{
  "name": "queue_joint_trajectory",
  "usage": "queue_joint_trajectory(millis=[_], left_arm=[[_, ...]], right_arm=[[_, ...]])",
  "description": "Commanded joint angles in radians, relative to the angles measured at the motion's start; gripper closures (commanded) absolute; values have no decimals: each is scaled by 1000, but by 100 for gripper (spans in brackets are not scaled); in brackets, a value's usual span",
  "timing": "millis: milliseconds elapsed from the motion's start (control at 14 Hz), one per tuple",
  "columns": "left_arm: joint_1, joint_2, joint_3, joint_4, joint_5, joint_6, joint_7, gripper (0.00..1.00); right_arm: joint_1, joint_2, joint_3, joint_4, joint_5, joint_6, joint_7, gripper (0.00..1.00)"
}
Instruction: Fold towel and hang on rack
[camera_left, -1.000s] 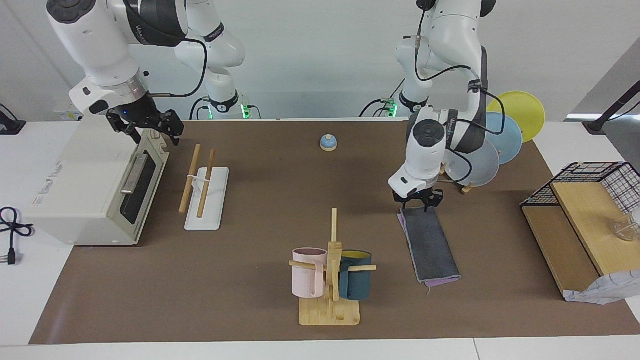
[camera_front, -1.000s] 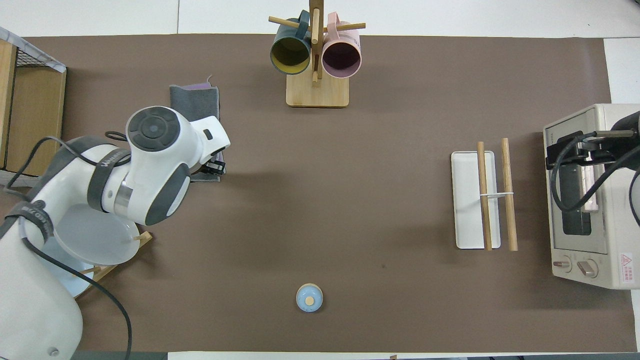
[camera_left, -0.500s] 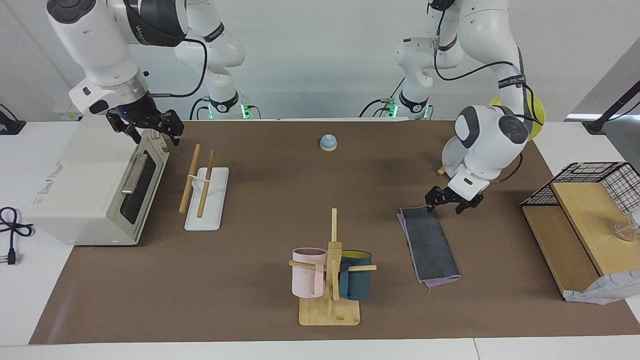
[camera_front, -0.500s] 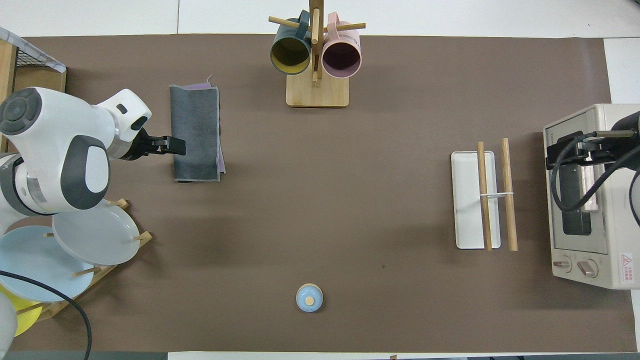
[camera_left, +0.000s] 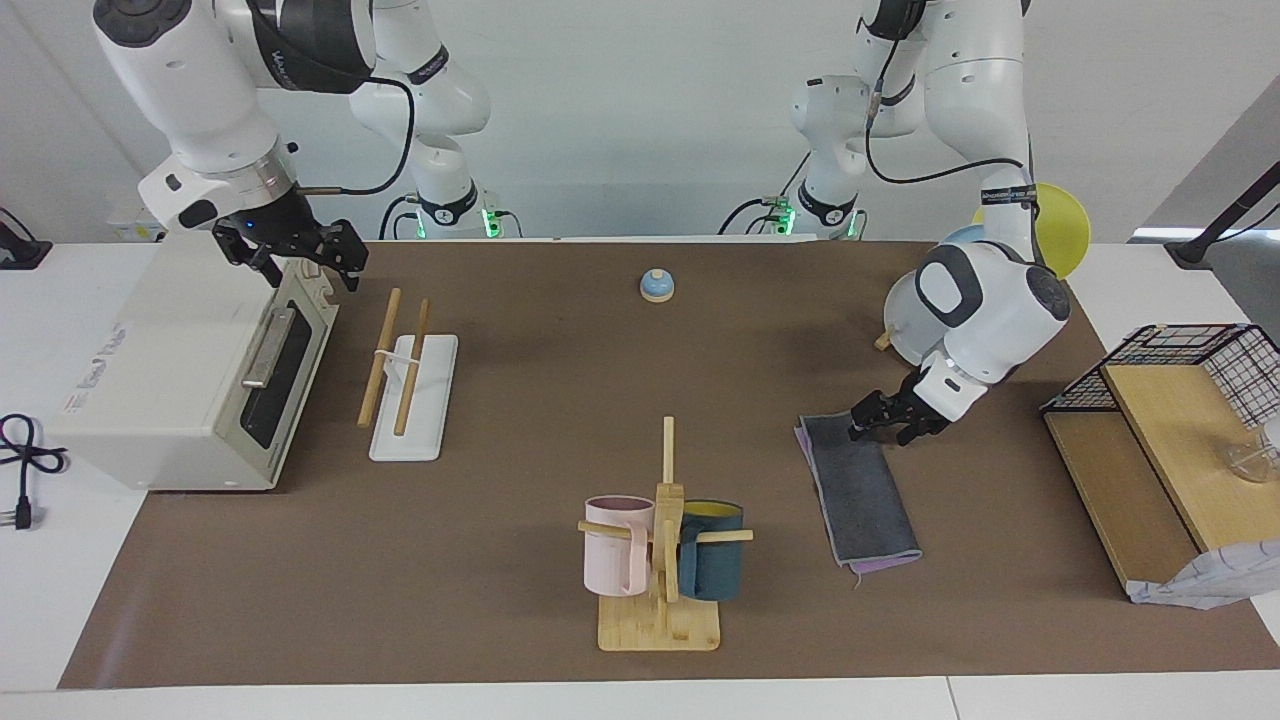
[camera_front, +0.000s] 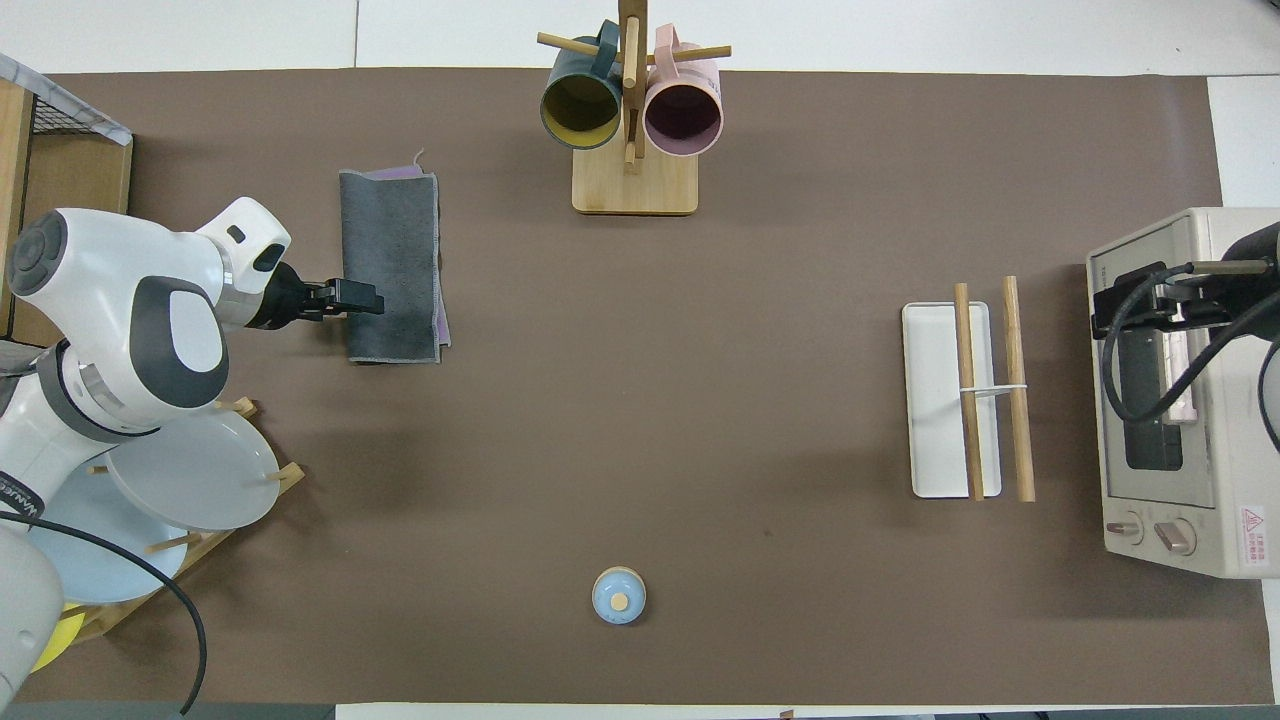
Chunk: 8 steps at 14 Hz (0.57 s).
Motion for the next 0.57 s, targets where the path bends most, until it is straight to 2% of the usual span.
queue_joint_trajectory(millis=[0,286,500], left_arm=[[6,7,-6,-6,-22,19,22,12],[4,11,-6,-6,-37,19,22,24],[-2,15,-6,-8,-46,22,22,25]], right_arm=[[-19,-11,9,-8,25,-5,-26,0],[-17,-11,9,-8,25,-5,-26,0],[-17,-11,9,-8,25,-5,-26,0]])
